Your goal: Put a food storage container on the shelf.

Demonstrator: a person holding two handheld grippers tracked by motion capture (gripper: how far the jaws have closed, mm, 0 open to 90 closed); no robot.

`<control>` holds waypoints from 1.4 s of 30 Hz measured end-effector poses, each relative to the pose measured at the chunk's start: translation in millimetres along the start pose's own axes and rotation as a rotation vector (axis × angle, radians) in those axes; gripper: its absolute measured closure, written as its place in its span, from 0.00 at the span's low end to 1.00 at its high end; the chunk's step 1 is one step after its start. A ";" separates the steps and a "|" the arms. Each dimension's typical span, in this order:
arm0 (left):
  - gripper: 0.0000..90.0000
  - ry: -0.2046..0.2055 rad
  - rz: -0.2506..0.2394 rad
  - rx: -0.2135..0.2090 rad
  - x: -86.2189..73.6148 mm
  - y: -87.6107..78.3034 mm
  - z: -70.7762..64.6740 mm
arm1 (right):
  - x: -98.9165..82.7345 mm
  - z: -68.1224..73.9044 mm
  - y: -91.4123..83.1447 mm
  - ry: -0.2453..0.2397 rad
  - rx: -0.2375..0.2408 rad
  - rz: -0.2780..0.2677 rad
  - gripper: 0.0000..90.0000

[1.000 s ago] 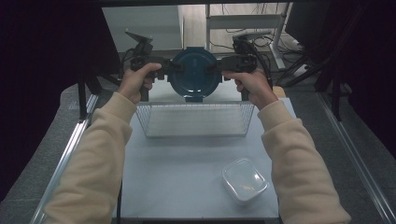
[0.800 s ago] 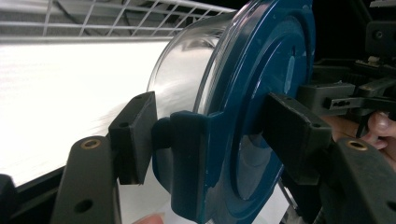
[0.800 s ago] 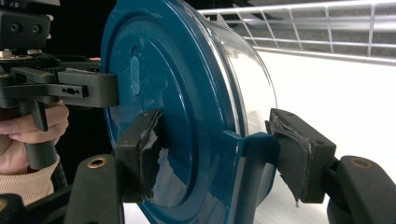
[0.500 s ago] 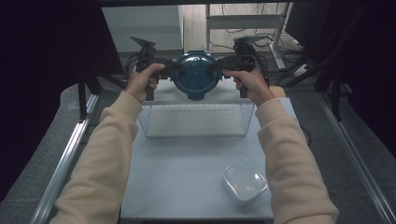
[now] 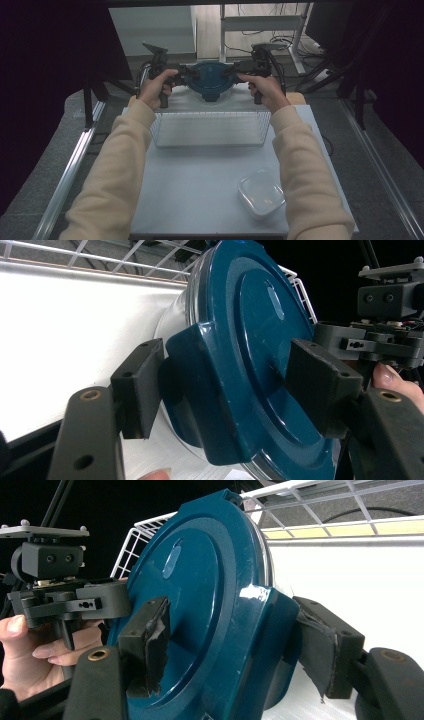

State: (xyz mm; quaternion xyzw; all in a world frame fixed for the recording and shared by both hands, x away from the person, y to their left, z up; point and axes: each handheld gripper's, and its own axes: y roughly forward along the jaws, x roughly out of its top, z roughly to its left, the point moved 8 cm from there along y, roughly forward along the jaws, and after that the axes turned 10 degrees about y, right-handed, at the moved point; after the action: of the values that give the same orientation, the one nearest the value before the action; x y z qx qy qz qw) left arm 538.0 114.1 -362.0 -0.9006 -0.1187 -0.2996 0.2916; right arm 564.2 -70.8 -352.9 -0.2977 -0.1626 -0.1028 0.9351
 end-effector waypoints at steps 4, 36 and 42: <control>0.36 0.013 -0.023 0.000 -2.3 0.4 -1.0 | -1.9 1.6 1.2 -0.044 -0.020 -0.016 0.31; 0.24 0.416 -0.089 0.230 -115.7 -76.7 -18.9 | -115.2 -11.9 -89.7 -0.495 -0.188 -0.155 0.18; 0.24 0.429 -0.067 0.222 -158.6 -75.7 -14.4 | -157.5 -50.0 -101.3 -0.505 -0.239 -0.157 0.19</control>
State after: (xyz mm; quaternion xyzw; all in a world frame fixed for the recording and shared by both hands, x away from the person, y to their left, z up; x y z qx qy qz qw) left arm 376.2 159.9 -414.7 -0.7744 -0.1160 -0.4787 0.3972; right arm 401.2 -166.5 -396.0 -0.4086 -0.3993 -0.1158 0.8125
